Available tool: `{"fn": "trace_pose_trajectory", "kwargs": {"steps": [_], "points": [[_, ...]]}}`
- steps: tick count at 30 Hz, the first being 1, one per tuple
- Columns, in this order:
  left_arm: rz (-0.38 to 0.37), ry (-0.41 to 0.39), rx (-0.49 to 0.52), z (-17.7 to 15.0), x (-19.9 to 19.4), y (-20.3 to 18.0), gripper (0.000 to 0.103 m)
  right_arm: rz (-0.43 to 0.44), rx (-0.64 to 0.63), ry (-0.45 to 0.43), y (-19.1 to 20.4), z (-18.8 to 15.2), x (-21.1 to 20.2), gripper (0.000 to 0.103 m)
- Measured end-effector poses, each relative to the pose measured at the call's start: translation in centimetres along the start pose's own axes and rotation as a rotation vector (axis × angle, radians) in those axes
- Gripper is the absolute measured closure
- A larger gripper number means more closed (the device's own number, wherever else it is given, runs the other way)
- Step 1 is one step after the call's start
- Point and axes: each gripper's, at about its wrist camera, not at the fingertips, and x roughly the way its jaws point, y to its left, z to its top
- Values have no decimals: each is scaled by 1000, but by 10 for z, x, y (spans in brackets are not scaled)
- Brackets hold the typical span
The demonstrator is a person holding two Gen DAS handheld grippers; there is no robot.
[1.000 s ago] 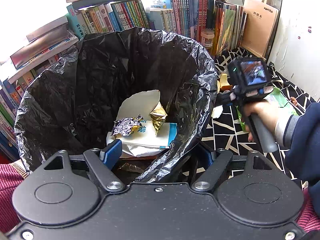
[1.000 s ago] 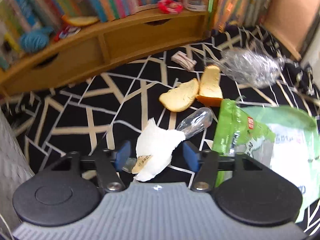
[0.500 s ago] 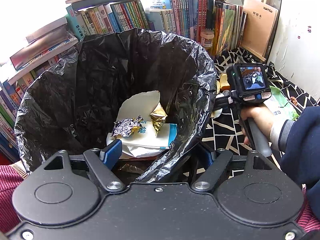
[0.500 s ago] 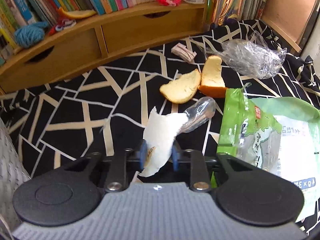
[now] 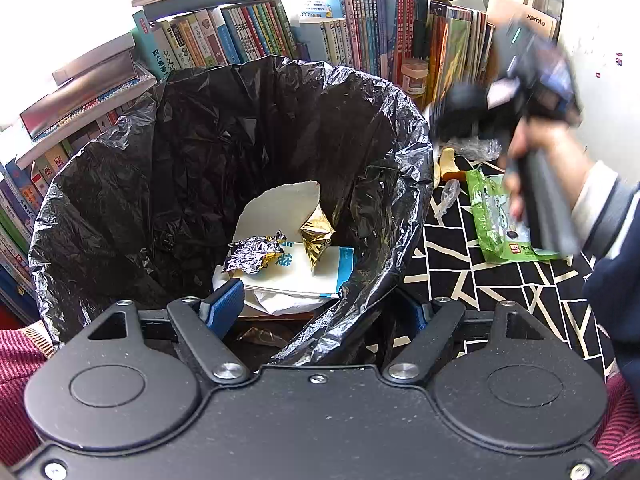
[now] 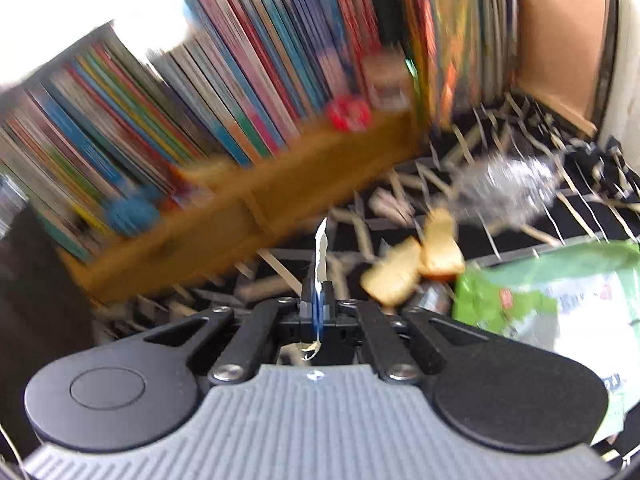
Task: Collect trash
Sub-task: 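Carry the tissue with the right gripper over the bin and release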
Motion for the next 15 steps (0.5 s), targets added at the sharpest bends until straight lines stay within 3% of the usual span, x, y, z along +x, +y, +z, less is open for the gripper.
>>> {"fn": "trace_pose_trajectory", "kwargs": {"steps": [6, 11, 15], "points": [[0, 1, -1, 0, 0, 0, 26, 292, 14, -133, 25, 30, -74, 100], [0, 1, 0, 0, 0, 0, 26, 523, -56, -128, 51, 34, -112, 100], [1, 2, -2, 0, 0, 1, 26, 616, -133, -85, 70, 24, -121, 99]]}}
